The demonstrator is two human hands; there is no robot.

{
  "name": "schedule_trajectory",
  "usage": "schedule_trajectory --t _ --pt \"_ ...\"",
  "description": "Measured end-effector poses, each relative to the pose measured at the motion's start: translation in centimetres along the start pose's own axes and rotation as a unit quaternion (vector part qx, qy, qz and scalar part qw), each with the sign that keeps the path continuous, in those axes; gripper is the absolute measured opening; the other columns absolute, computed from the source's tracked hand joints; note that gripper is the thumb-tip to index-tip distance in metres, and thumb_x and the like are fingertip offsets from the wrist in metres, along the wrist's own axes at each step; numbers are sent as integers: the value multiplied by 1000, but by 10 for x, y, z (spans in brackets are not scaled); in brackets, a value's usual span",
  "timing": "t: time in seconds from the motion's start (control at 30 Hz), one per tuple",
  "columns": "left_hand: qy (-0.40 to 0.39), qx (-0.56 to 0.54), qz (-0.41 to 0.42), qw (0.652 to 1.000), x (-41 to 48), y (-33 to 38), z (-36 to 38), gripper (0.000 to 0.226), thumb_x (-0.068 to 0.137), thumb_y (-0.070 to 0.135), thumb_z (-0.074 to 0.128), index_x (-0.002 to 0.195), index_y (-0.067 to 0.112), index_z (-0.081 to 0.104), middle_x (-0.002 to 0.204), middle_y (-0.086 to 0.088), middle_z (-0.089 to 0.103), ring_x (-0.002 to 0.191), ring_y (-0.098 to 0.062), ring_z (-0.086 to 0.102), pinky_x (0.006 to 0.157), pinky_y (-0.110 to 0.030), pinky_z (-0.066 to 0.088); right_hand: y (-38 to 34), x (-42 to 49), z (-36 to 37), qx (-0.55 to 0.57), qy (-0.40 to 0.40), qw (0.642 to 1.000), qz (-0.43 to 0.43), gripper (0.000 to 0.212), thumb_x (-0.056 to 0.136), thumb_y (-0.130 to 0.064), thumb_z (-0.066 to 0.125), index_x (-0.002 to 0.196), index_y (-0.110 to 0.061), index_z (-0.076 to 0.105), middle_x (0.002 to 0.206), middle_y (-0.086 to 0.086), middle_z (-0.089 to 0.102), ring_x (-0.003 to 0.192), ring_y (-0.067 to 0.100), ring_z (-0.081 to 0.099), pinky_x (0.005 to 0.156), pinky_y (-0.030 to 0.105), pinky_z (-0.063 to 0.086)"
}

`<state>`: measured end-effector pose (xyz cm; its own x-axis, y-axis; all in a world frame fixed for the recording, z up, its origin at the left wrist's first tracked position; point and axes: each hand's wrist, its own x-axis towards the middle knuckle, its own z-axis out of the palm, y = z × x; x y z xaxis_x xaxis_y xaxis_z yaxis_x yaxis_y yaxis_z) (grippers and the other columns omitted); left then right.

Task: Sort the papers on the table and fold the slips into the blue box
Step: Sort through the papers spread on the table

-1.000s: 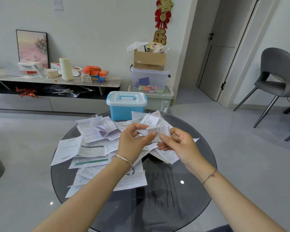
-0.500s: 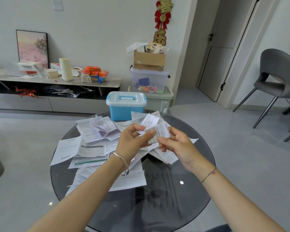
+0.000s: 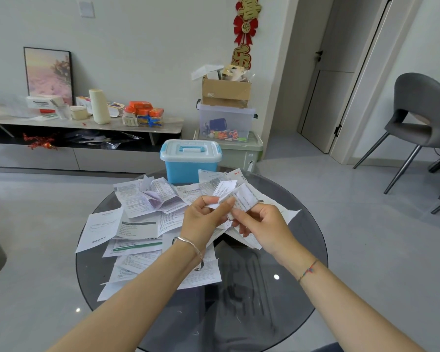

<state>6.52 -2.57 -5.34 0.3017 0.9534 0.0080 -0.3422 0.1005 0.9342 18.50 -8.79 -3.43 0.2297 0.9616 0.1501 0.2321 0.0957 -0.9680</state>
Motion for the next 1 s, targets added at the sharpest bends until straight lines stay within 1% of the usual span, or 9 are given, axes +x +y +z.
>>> schedule_trajectory --t 0.13,0.23,0.33,0.4,0.5,0.6,0.73,0.87,1.0 --pt "-3 20 23 1000 2 9 -2 22 92 28 58 84 7 62 80 -12 70 76 -16 68 74 -23 57 1 3 -3 31 13 999 14 12 95 -15 55 89 -12 66 66 1 60 52 8 51 53 18 47" --pt "26 103 50 993 8 7 -14 26 95 18 56 120 11 57 87 -22 71 82 -19 71 81 -27 57 2 7 -8 46 21 999 13 19 98 -17 50 86 -9 62 68 1 52 52 8 44 54 20 41" --pt "5 188 59 980 11 3 -21 40 95 14 57 134 15 47 87 -28 69 82 -19 71 81 -25 56 3 9 -9 32 1 999 12 21 98 -21 50 84 -10 62 66 -1 50 53 8 40 56 19 38" --pt "-40 185 55 980 9 2 -16 30 97 9 51 125 1 55 84 -14 73 80 -13 71 77 -21 56 6 11 -5 12 -8 1000 19 22 97 -21 53 79 -12 63 62 -4 49 52 9 37 53 17 36" --pt "-88 108 13 990 3 2 -7 25 102 10 39 102 6 64 81 -1 73 75 -9 71 70 -19 56 10 16 -3 -7 1 999 36 27 95 -21 56 71 -10 60 58 0 47 53 13 34 51 18 32" --pt "-89 75 -13 993 0 8 -5 32 103 23 35 92 14 64 81 -1 73 77 -13 70 73 -27 59 14 18 -6 -68 -13 997 36 34 93 -27 59 67 -6 56 64 12 45 55 17 35 55 24 31" --pt "-91 248 77 961 5 3 -12 35 95 34 52 97 1 61 79 -27 63 81 -39 64 79 -42 58 18 18 -5 -121 -32 992 31 36 89 -33 63 61 -13 56 58 7 48 48 11 37 51 18 31" --pt "-128 342 97 926 10 7 -24 31 92 39 53 90 10 64 82 -25 69 76 -35 68 73 -44 58 16 21 -14 -175 15 984 6 21 89 -38 62 94 -18 54 79 -4 57 62 10 46 64 23 39" --pt "-216 352 51 909 4 9 -24 25 95 26 54 100 2 62 78 -15 72 59 -19 69 62 -33 59 19 15 -20 -227 -59 971 -37 25 97 -39 46 104 -18 57 85 0 58 67 8 49 68 26 42"
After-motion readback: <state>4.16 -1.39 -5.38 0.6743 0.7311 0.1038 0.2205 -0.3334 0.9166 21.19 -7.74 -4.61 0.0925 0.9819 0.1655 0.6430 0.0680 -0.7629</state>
